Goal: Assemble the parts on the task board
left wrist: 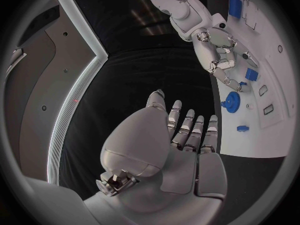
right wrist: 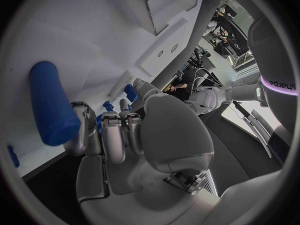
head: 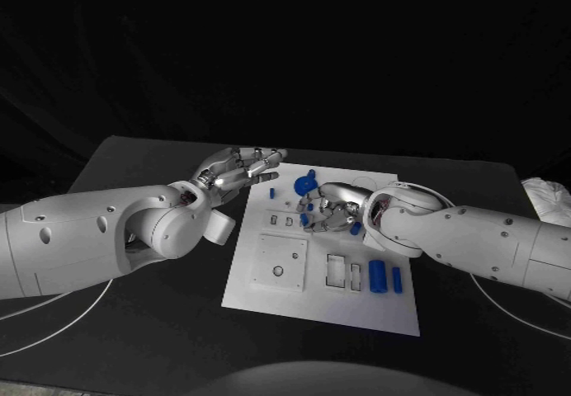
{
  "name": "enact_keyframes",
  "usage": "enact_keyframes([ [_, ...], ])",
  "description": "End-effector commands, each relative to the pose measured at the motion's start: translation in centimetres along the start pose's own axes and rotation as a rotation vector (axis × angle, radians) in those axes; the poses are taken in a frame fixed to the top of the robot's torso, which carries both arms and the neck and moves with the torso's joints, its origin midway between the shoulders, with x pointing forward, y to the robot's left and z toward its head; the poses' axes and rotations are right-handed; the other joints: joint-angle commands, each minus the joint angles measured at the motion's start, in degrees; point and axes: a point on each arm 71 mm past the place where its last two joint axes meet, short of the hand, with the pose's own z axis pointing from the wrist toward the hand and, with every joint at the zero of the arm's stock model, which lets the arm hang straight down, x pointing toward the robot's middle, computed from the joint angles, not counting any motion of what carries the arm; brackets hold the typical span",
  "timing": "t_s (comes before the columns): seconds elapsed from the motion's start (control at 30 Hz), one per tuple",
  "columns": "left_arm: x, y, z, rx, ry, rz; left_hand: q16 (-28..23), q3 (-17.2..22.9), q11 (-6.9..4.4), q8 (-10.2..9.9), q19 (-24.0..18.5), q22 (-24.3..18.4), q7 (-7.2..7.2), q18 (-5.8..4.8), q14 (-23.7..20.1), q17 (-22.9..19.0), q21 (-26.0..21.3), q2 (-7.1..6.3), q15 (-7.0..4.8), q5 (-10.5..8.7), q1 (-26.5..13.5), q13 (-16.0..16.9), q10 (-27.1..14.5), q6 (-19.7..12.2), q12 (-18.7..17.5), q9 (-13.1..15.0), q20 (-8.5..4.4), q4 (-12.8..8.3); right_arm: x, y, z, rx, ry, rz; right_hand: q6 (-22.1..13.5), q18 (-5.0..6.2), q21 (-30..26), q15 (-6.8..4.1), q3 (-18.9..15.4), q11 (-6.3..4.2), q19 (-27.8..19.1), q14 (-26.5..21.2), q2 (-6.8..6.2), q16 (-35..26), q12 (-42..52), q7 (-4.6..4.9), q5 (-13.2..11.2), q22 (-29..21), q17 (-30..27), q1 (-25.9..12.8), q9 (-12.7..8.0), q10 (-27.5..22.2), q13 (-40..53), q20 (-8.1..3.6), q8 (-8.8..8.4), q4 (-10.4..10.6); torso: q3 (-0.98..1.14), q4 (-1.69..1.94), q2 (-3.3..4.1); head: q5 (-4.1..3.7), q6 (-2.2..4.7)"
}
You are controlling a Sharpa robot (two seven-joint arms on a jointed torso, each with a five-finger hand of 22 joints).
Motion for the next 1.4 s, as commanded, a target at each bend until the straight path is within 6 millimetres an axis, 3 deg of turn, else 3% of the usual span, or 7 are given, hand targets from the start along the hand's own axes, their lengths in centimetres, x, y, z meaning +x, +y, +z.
enact_keyframes([
  [0.03,0.2,0.0,0.1,0.004,0.020,-0.004,0.19,0.24,-0.12,0.33,0.24,0.07,1.88,-0.95,0.17,0.08,0.26,-0.04,0.37,0.27,0.67,0.06,0.40,0.05,0.20,0.01,-0.03,0.06,0.2,0.1,0.0,-0.009,0.014,-0.019,-0.21,0.30,-0.28,0.27,-0.81,0.25,-0.10,5.88,0.07,0.20,0.22,-0.01,-1.76,10.63,15.08,-0.71,-0.71,5.87,15.05,0.27,-0.65,0.10,-0.02,0.02,-0.01,0.07,-0.01],
  [0.8,-0.8,-0.3,-0.1,0.041,-0.049,0.097,2.41,0.22,-0.01,0.65,1.34,0.31,1.97,-1.43,1.35,0.35,1.05,-1.71,0.47,-1.90,2.21,0.04,0.41,-0.34,0.54,-0.01,-0.10,-0.18,-6.9,2.3,-4.0,-0.235,-0.298,0.002,0.33,0.80,-2.59,0.42,-19.40,0.39,-2.32,5.88,-4.89,0.20,0.22,0.12,-10.97,9.92,15.08,-9.59,-5.42,5.87,15.05,0.27,-3.14,11.94,0.16,-0.11,-0.22,0.36,0.68],
  [0.93,-1.6,-0.9,-0.7,0.067,-0.156,0.245,19.26,-2.51,2.28,2.66,19.17,4.93,1.34,0.61,21.59,4.95,12.13,-5.06,1.19,-12.83,-0.07,2.53,13.01,3.31,9.92,0.53,-0.27,0.16,-8.8,2.4,-6.1,-0.236,-0.337,0.023,1.44,0.81,-2.71,0.53,-19.80,0.50,-2.47,5.88,-3.51,0.20,0.22,0.24,-11.00,9.91,15.08,-11.05,-5.57,5.87,15.05,0.36,-2.76,11.91,0.13,-0.45,-0.36,0.61,0.88],
  [1.07,-2.3,-2.2,-1.0,0.092,-0.247,0.422,35.50,-3.83,-2.99,6.43,35.74,8.96,1.64,2.81,35.71,11.71,21.54,-6.77,-4.32,-16.68,-3.44,7.78,27.60,7.85,23.18,1.25,-3.54,0.07,-10.4,1.6,-8.5,-0.196,-0.359,0.039,2.08,0.82,-2.86,0.71,-19.05,0.67,-2.70,5.88,-0.36,0.20,0.22,0.39,-11.05,9.88,15.08,-12.75,-5.81,5.87,15.05,0.51,-2.62,11.79,0.35,-1.01,-0.98,0.86,0.53],
  [1.17,-2.4,-3.3,-0.7,0.052,-0.269,0.553,53.97,-4.46,-6.89,9.06,45.38,12.87,-1.04,2.78,47.39,28.76,29.31,-7.11,-8.31,-16.63,-5.87,16.82,36.32,10.03,38.61,1.56,-7.55,-1.15,-11.1,0.6,-10.1,-0.147,-0.364,0.080,2.73,0.67,-2.33,0.81,-18.89,0.73,-2.21,5.88,2.22,0.20,0.22,0.40,-11.03,10.11,15.08,-14.00,-5.93,5.87,15.05,0.62,-2.40,11.64,0.59,-1.60,-1.71,1.13,0.09],
  [1.3,-2.0,-4.0,0.1,-0.121,-0.199,0.707,72.87,-5.06,-9.17,13.48,54.27,28.13,-3.60,1.57,77.70,83.63,48.02,-7.27,-11.40,-17.57,-12.76,78.96,69.11,13.99,66.30,2.56,-10.50,-0.12,-11.4,-0.6,-11.1,-0.084,-0.360,0.156,3.70,0.26,-0.71,0.99,-19.47,0.92,-0.64,5.88,5.84,0.20,0.22,0.62,-10.67,10.70,15.08,-15.53,-6.10,5.87,15.05,0.82,-1.96,11.57,0.99,-2.55,-2.50,1.79,-0.43],
  [1.4,-1.5,-3.9,0.7,-0.333,-0.101,0.833,73.15,-3.45,-10.85,15.43,64.12,59.05,-4.49,-2.53,79.91,87.30,69.05,-8.13,-12.31,-17.90,-17.44,86.68,73.60,17.35,67.73,3.50,-11.73,0.14,-11.1,-1.5,-11.4,-0.029,-0.325,0.220,4.95,-0.14,0.97,1.10,-20.05,1.03,0.99,5.88,8.00,0.20,0.22,0.74,-9.11,11.26,15.08,-15.61,-6.07,5.87,15.05,0.96,-1.30,11.52,1.57,-3.54,-3.05,2.44,-1.06],
])
